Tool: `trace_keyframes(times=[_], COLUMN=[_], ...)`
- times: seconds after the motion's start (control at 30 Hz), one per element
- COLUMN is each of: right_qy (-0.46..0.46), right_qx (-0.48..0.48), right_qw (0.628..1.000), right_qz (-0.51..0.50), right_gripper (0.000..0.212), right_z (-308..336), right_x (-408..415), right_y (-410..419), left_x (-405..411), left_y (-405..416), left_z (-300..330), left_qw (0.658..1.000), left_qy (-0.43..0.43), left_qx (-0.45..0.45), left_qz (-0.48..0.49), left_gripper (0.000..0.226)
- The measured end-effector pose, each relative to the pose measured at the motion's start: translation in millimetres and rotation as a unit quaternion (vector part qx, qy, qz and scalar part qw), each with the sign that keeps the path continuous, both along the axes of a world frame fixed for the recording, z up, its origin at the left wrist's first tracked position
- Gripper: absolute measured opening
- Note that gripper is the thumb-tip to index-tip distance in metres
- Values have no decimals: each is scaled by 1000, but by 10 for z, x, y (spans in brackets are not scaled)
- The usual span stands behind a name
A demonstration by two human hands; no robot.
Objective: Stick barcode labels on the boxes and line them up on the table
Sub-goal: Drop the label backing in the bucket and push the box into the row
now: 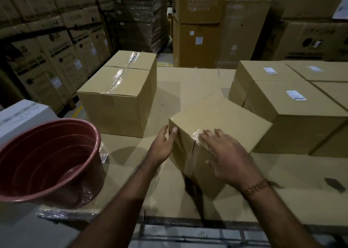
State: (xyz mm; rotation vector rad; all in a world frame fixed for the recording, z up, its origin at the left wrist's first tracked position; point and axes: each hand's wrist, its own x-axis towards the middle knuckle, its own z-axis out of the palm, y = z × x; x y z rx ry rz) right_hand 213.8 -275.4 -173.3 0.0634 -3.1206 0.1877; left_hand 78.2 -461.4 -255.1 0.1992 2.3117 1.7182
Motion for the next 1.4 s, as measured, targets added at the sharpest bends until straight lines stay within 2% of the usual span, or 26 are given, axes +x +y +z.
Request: trace_keyframes(times=[0.07, 0.13, 0.2, 0.27, 0.33, 0.4, 0.47, 0.63, 0.87, 0.93, 1.0, 1.07, 1.17, 1.23, 1.3, 1.4], right_qy=[79, 162, 223, 271, 289, 299, 301, 350, 383, 333, 241, 163, 139, 146, 144, 133], right_qx=[36, 28, -62, -214, -349, -392, -386, -343, -397, -388, -394, -427, -414, -361, -255, -157], right_qw=[996, 977, 941, 876, 802, 776, 777, 778, 759, 792, 827, 838, 858, 873, 901, 938], right_qz=[-36, -134, -247, -336, -390, -395, -396, -392, -345, -335, -322, -298, -271, -295, -319, -279], right_gripper=[82, 95, 120, 136, 134, 119, 110, 94, 63, 52, 45, 48, 44, 43, 42, 39], right_z=[-95, -230, -393, -552, -731, -884, -913, -575, -75, -49, -56, -85, -118, -139, -122, -87], right_x=[81, 187, 299, 378, 395, 377, 324, -47, -443, -512, -569, -599, -588, -567, -539, -552], right_y=[68, 115, 97, 8, -91, -130, -127, -13, 202, 320, 426, 479, 475, 449, 395, 314], left_x=[-54, -116, -149, -174, -183, -172, -162, -252, -342, -358, -368, -382, -362, -345, -339, -363], left_y=[6, 22, 38, 53, 64, 73, 88, 163, 117, 112, 106, 91, 78, 77, 80, 95], left_z=[-38, -98, -158, -223, -261, -277, -250, 112, 582, 668, 708, 692, 655, 644, 638, 631], left_qw=[1000, 1000, 1000, 999, 999, 999, 999, 996, 968, 964, 965, 966, 969, 971, 971, 972], left_qy=[-7, -11, -17, -15, -18, -27, -31, 26, 161, 169, 157, 142, 124, 122, 120, 109], left_qx=[-10, -3, 2, -7, -11, -2, -7, -60, -97, -125, -147, -170, -186, -176, -167, -158], left_qz=[-5, -14, -23, -34, -41, -36, -24, 57, 165, 165, 152, 132, 104, 110, 123, 135], left_gripper=[74, 63, 68, 73, 70, 55, 46, 54, 53, 49, 47, 47, 50, 50, 50, 51])
